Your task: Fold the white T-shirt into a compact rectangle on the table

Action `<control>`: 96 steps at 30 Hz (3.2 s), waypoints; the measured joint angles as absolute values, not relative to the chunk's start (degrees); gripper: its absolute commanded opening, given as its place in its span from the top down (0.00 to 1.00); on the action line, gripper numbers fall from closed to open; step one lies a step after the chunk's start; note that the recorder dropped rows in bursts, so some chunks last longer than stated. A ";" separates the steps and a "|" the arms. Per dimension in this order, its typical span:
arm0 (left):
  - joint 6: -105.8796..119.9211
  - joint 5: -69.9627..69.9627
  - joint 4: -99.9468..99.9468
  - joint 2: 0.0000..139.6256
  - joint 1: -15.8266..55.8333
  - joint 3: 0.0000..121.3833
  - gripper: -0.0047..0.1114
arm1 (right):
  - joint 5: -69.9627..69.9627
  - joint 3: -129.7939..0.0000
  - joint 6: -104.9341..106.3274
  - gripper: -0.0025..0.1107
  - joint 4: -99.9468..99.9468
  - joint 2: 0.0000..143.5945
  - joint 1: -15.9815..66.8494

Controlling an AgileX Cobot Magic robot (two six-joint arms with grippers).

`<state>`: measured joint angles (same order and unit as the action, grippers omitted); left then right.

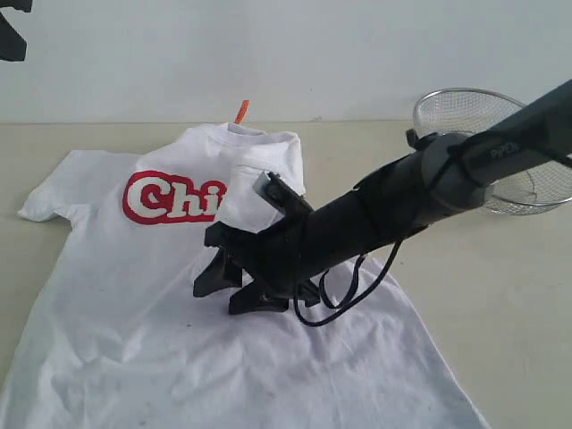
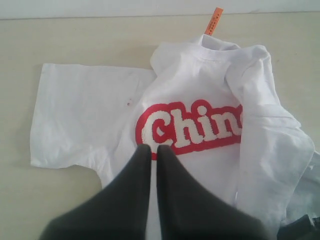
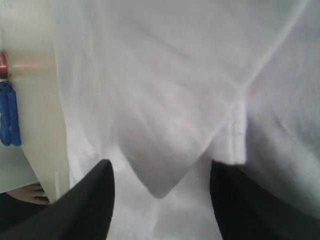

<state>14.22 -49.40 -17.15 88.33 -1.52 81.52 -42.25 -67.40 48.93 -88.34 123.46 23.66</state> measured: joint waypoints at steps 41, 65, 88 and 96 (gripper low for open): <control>14.78 -49.63 -17.15 88.33 -1.52 81.52 0.92 | -43.77 -75.55 42.99 0.98 -78.84 119.91 15.04; 14.88 -50.52 -17.15 88.33 -1.52 81.52 0.92 | -45.82 -105.77 22.43 0.98 -48.55 132.79 3.98; 15.09 -50.82 -17.88 88.33 -1.52 81.52 0.92 | -41.41 -110.90 15.36 0.98 -35.20 134.85 -2.01; 15.33 -50.82 -17.88 88.33 -1.52 81.52 0.92 | -39.12 -111.16 14.99 0.89 -33.11 134.85 -2.01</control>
